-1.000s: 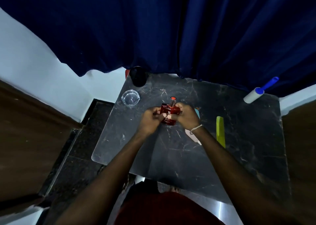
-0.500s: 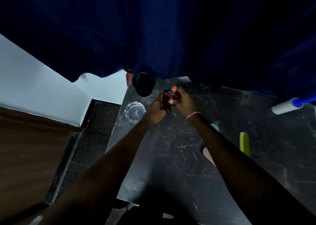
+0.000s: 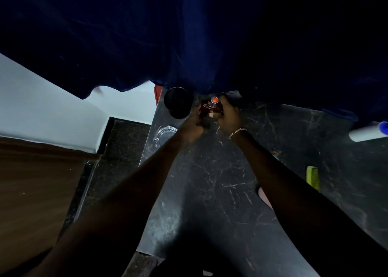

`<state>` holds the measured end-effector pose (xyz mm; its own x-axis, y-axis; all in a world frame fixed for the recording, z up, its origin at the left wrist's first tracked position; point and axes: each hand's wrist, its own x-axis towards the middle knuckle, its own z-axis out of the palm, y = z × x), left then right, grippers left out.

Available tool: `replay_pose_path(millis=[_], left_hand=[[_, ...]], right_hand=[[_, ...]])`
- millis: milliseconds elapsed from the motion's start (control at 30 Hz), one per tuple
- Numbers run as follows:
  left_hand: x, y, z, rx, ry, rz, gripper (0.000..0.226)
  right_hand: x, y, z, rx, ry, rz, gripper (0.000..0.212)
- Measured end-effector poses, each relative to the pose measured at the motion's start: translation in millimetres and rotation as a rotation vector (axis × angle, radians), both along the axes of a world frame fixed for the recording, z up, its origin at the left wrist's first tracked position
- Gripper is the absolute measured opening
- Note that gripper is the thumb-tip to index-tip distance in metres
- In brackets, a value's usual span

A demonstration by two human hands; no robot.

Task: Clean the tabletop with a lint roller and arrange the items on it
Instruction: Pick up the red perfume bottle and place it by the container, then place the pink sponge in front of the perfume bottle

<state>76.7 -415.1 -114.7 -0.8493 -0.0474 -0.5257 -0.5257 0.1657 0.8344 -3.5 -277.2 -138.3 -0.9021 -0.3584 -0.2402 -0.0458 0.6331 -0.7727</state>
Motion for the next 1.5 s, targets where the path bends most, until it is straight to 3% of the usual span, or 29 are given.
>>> replay_pose_path(millis=[367, 500, 633, 733, 900, 1000, 1200, 1333, 1400, 1500], left_hand=[[-2, -2, -10, -0.007, 0.002, 0.005, 0.098], [-1, -1, -6, -0.043, 0.05, 0.013, 0.097], [8, 4, 0, -0.102, 0.136, 0.024, 0.089], [22, 12, 3, -0.116, 0.195, 0.042, 0.075], [63, 34, 1, -0.183, 0.209, 0.067, 0.069], [92, 56, -5, -0.15, 0.191, 0.103, 0.068], [138, 121, -9, -0.028, 0.019, 0.161, 0.067], [155, 171, -4, -0.101, -0.152, 0.081, 0.061], [161, 193, -1, -0.087, -0.221, 0.081, 0.049], [170, 227, 7, 0.162, -0.374, 0.25, 0.014]], right_hand=[[-2, 1, 0, 0.018, 0.068, 0.033, 0.045], [-1, 3, 1, 0.05, 0.057, 0.045, 0.049], [3, 8, 9, 0.048, 0.007, 0.041, 0.068], [14, 19, 18, 0.04, 0.023, 0.008, 0.077], [55, 61, 32, 0.014, 0.027, -0.05, 0.081], [92, 102, 39, 0.022, 0.062, -0.07, 0.073], [164, 188, 39, 0.159, 0.139, -0.199, 0.05], [194, 234, 40, 0.315, 0.058, -0.269, 0.035], [204, 250, 40, 0.404, 0.049, -0.182, 0.036], [212, 259, 42, 0.47, -0.018, -0.105, 0.039]])
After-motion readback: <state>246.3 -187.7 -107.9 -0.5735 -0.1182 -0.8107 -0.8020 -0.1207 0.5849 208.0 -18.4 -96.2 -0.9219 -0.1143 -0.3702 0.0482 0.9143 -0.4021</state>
